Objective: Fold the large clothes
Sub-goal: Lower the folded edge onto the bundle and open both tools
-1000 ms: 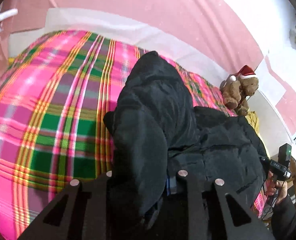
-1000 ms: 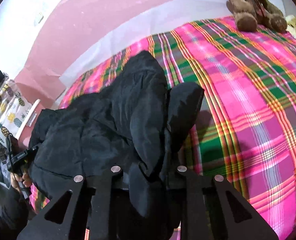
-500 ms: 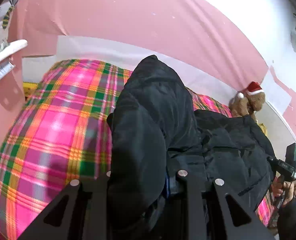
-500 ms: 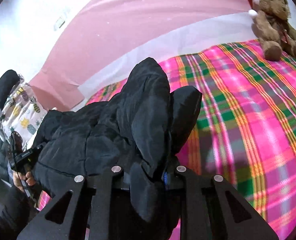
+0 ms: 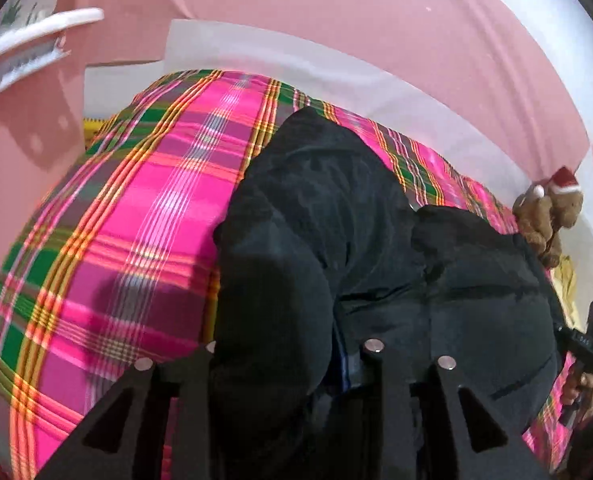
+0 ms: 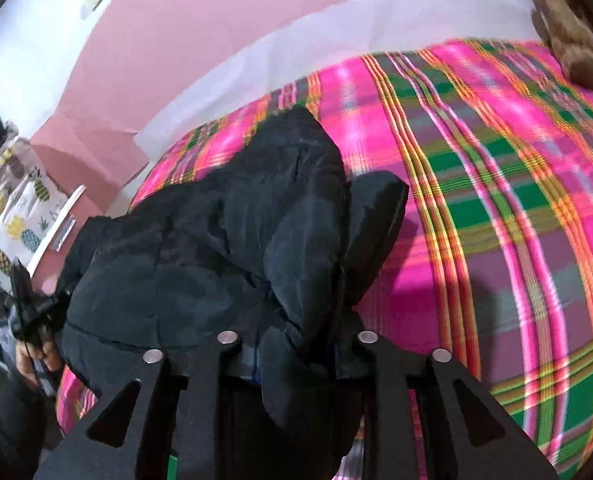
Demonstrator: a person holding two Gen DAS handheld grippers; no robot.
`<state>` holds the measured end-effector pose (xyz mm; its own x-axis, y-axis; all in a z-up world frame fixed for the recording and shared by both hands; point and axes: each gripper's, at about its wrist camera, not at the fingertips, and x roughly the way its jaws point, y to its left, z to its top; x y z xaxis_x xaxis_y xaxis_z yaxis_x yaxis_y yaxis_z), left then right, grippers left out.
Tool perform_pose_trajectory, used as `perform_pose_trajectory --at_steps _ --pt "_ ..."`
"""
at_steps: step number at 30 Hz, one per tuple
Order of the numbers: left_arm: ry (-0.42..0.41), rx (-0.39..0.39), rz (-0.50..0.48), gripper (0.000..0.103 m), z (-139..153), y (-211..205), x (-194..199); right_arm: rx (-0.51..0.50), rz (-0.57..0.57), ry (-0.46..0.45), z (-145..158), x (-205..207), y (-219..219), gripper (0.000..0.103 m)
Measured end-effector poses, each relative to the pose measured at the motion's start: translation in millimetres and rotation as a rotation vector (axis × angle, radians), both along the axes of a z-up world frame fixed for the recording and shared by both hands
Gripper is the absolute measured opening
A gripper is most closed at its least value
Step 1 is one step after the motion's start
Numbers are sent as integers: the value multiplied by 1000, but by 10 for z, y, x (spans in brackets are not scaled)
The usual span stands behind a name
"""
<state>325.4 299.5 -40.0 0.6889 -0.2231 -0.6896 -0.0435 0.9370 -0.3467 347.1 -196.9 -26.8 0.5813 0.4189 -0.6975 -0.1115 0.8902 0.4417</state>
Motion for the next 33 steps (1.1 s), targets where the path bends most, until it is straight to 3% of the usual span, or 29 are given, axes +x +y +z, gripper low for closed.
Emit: perform_pose_trajectory --at_steps 6,15,20,24,30,33 --pt "30 26 53 58 54 2 -64 -40 -17 35 40 -52 -36 46" --pt "-28 128 140 64 422 7 -309 -144 -78 -39 443 -329 -99 49" --pt "-73 138 121 64 560 -109 -377 -184 -59 -93 614 -423 16 49" --pt "-88 177 99 64 539 -263 -318 -228 -12 -97 566 -391 202 49" --pt "-18 197 96 64 237 -287 -122 -257 8 -39 316 -257 303 49" --pt "-26 205 108 73 167 -287 -107 -258 10 -24 222 -217 295 49"
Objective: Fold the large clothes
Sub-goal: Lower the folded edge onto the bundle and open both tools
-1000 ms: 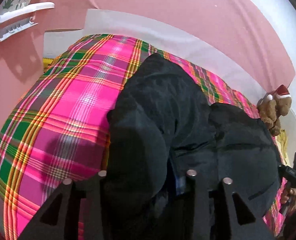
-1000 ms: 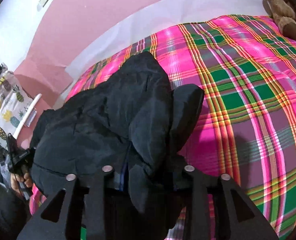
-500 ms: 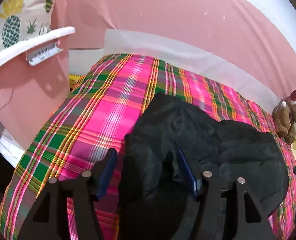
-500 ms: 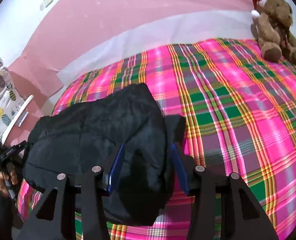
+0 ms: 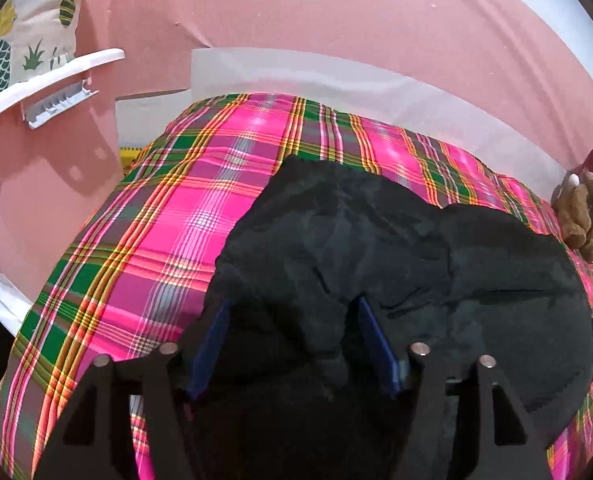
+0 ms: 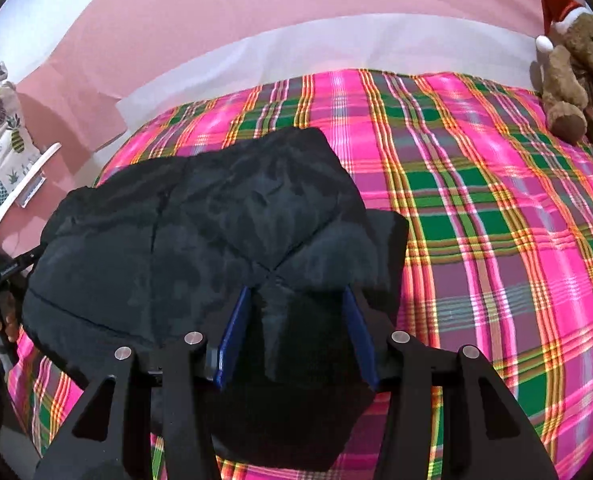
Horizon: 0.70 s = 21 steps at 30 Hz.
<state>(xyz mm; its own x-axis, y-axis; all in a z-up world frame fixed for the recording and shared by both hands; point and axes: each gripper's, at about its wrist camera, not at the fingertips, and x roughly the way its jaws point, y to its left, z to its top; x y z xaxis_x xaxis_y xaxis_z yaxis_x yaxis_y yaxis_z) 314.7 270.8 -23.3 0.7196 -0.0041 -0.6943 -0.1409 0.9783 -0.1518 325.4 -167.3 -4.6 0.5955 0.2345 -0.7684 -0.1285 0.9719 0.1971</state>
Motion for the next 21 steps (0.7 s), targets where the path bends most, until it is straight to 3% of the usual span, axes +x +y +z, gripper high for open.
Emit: perform_pose_trajectory --at_steps 10,21 --pt "-12 32 29 76 100 -41 -120 -3 -22 -5 38 -90 -2 49" --pt "-72 68 46 76 408 -324 -853 -13 -22 -36 262 -608 147 49"
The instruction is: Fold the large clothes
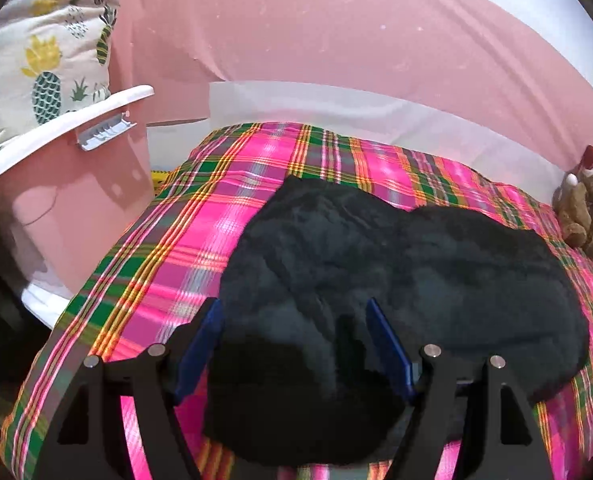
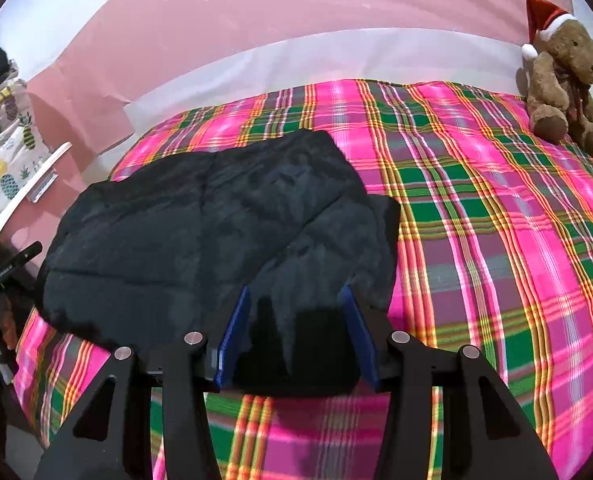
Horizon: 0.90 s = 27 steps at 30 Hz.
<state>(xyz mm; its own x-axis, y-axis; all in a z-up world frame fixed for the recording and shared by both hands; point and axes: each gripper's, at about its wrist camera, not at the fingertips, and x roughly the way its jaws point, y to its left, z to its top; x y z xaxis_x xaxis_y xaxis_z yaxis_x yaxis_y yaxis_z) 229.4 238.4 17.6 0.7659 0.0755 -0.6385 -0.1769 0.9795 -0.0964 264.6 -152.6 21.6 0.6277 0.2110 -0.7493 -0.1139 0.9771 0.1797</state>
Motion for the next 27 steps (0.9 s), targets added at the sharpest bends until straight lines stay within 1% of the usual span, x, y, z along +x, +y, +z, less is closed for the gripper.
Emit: perform_pose_trajectory --at_steps 6,8,10,15,18,20,22,27 --pt "14 -8 -7 76 44 -238 -493 -24 13 -30 147 -412 190 49" --pt "8 -24 -23 76 67 -314 -656 -39 16 -46 219 -577 258 49" --pt "4 -17 -27 76 103 -388 -802 -49 20 -61 287 -728 309 49" --pt "-16 -36 -50 77 206 -568 -1217 -62 16 -94 432 -1088 398 49" --pt "-16 -27 -60 80 238 -688 -1431 -93 6 -114 484 -1297 459 50" --pt "-9 -22 -62 81 244 -782 -1555 -122 11 -122 494 -1452 533 53" --pt "-1 -18 -64 81 232 -858 -1683 -137 20 -126 494 -1552 580 53" --pt "12 19 -61 81 187 -1026 -1945 -160 17 -133 487 -1839 659 53"
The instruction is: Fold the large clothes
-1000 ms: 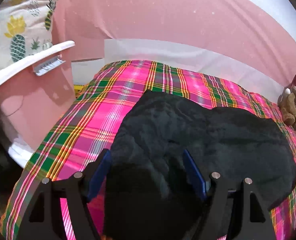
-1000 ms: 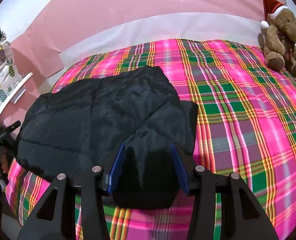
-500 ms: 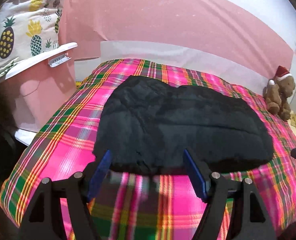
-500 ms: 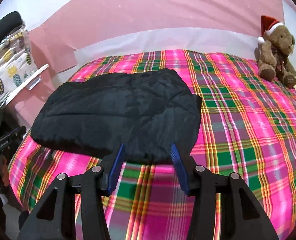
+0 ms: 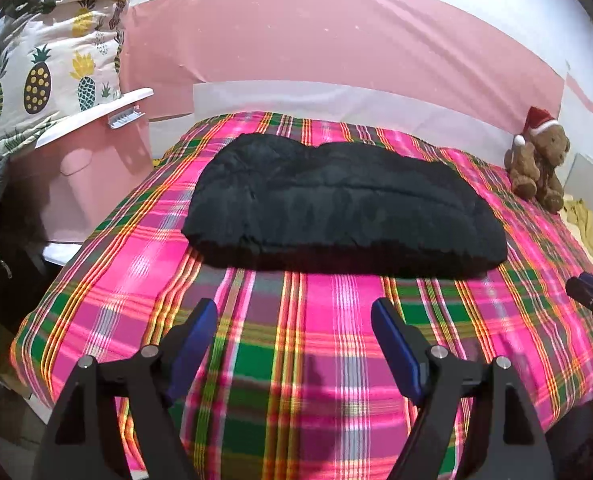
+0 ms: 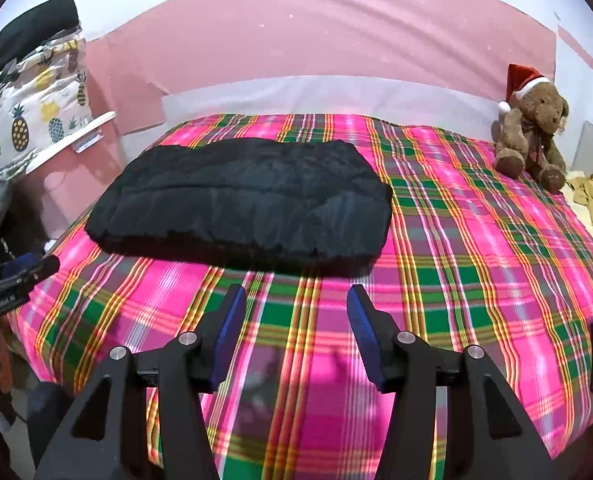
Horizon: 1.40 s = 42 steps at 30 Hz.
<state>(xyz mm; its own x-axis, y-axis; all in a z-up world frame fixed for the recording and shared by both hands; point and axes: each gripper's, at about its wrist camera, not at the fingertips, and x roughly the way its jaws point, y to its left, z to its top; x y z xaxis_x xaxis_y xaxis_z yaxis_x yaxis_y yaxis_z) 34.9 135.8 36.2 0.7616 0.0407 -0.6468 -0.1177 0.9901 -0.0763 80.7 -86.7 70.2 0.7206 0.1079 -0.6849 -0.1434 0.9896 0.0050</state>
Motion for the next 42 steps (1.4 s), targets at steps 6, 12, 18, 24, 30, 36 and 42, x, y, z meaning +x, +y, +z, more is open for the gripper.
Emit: perform_pose_trajectory --at_steps 6,12,18,24,30,36,42 --pt "11 -4 -25 81 -35 -192 -197 -24 15 11 -55 -230 67 53" --pt "12 -33 -43 81 -40 -302 -252 -26 25 12 -69 -320 89 53" --pt "13 -42 -37 81 -32 -338 -274 -30 32 14 -70 -351 118 53" --pt "26 -39 -34 81 -72 -349 -299 -33 37 19 -69 -381 161 53" --pt "21 -44 -36 81 -68 -358 -331 -42 45 15 -64 -417 200 53" --pt "16 -39 -29 81 -50 -357 -350 -45 47 18 -66 -424 228 53" --pt "19 -34 -25 81 -58 -358 -356 -44 48 19 -70 -430 233 53"
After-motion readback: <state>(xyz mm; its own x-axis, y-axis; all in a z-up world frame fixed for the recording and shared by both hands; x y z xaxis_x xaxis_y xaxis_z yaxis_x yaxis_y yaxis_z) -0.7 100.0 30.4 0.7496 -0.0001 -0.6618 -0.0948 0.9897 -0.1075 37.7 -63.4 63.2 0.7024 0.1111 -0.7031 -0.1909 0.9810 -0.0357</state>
